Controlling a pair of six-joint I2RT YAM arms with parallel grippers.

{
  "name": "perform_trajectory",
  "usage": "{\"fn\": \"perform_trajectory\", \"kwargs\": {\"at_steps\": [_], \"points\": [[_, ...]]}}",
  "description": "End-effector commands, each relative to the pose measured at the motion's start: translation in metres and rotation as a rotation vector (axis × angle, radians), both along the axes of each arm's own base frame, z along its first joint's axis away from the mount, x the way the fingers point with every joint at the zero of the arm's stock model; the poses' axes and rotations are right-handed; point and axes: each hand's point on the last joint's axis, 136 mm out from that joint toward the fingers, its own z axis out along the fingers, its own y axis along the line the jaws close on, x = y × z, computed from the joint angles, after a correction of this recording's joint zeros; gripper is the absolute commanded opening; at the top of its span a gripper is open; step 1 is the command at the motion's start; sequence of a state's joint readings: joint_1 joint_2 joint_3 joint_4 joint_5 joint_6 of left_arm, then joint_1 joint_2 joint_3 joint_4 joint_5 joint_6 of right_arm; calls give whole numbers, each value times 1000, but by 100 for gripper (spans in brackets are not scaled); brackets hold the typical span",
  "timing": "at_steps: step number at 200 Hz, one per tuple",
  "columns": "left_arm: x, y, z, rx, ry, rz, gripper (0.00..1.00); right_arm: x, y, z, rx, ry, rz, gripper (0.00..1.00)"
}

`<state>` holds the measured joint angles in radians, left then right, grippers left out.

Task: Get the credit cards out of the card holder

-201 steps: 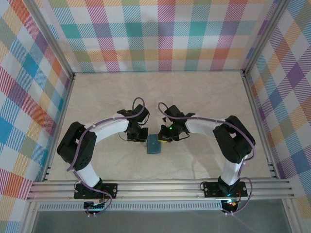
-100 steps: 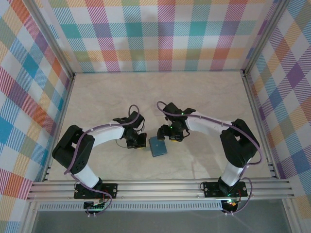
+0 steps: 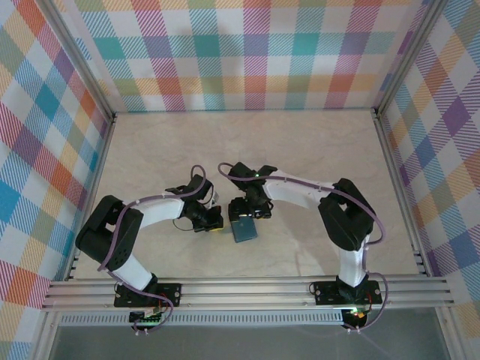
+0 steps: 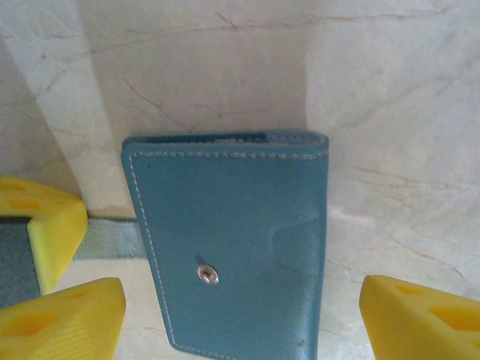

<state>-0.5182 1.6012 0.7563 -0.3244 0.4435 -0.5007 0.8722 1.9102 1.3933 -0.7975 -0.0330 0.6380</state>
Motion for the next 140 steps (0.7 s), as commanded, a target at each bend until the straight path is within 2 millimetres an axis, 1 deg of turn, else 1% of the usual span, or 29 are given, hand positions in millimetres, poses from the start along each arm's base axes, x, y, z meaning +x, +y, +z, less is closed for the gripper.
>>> {"fn": "perform_trajectory", "kwargs": {"at_steps": [1, 40, 92, 120, 140], "points": [[-3, 7, -11, 15, -1, -19, 5, -2, -1, -3, -74, 0, 38, 83], [-2, 8, -11, 10, 1, -30, 5, 2, 3, -11, -110, -5, 43, 86], [-2, 5, -15, -6, 20, -33, 6, -1, 8, -26, -108, 24, 45, 88], [-3, 5, -16, -6, 23, -33, 6, 0, 2, -30, -139, 19, 35, 88], [-2, 5, -15, -5, 21, -35, 6, 1, 0, -26, -142, 8, 30, 88]]}}
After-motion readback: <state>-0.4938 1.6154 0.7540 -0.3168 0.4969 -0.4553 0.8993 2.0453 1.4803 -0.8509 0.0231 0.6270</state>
